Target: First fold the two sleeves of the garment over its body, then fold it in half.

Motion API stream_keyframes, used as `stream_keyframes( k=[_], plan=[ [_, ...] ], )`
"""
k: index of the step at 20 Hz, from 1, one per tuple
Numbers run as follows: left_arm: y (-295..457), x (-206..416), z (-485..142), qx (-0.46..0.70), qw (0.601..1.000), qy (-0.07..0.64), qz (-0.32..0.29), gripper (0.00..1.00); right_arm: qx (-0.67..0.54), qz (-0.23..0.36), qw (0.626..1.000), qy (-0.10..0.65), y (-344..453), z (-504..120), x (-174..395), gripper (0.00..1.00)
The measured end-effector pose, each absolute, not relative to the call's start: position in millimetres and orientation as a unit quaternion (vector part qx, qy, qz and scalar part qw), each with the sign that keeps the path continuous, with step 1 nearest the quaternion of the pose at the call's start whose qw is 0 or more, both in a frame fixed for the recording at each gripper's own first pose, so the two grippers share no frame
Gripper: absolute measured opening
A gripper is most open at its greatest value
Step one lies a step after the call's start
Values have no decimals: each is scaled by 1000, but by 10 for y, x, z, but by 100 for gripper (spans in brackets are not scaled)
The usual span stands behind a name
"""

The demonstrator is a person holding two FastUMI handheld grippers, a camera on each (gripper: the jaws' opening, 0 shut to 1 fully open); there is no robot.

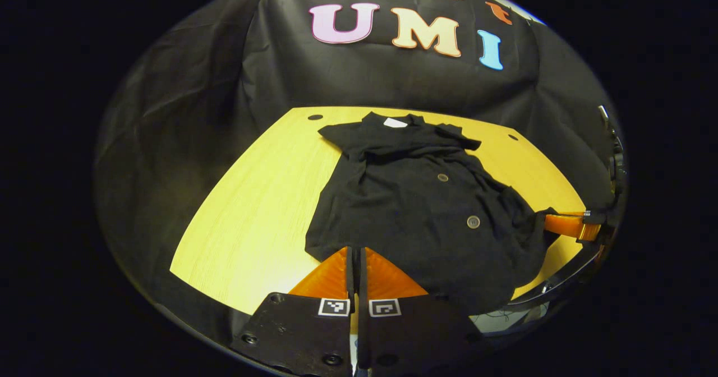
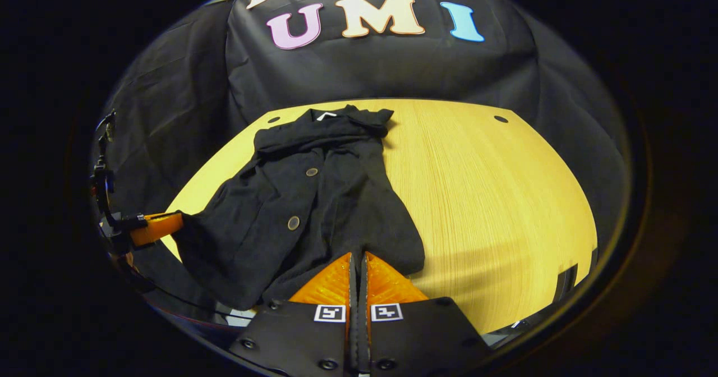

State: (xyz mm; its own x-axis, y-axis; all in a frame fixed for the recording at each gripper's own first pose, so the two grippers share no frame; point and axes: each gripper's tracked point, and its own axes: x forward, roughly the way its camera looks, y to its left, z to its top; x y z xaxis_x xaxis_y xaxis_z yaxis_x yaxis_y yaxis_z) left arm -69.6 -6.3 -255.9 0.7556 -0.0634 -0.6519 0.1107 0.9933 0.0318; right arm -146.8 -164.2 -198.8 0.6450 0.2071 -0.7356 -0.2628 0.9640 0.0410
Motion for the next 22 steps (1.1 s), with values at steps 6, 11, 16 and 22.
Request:
stream_keyframes(
  k=[6, 11, 16, 22],
  plan=[
    [-70, -336, -2334, 17, 947, 318, -36, 0, -38, 133, 914, 382, -1523, -1773, -1131, 2],
    [-44, 35, -2128, 30, 956, 290, -30, 0, -57, 140, 922, 357, -1402, -1550, -780, 2],
    [-24, 502, -1895, 36, 965, 258, -18, 0, -73, 143, 932, 327, -1312, -1281, -359, 2],
    [-38, 1126, -1661, 34, 974, 226, -6, 0, -85, 139, 940, 300, -1280, -1005, 204, 2]
  ],
)
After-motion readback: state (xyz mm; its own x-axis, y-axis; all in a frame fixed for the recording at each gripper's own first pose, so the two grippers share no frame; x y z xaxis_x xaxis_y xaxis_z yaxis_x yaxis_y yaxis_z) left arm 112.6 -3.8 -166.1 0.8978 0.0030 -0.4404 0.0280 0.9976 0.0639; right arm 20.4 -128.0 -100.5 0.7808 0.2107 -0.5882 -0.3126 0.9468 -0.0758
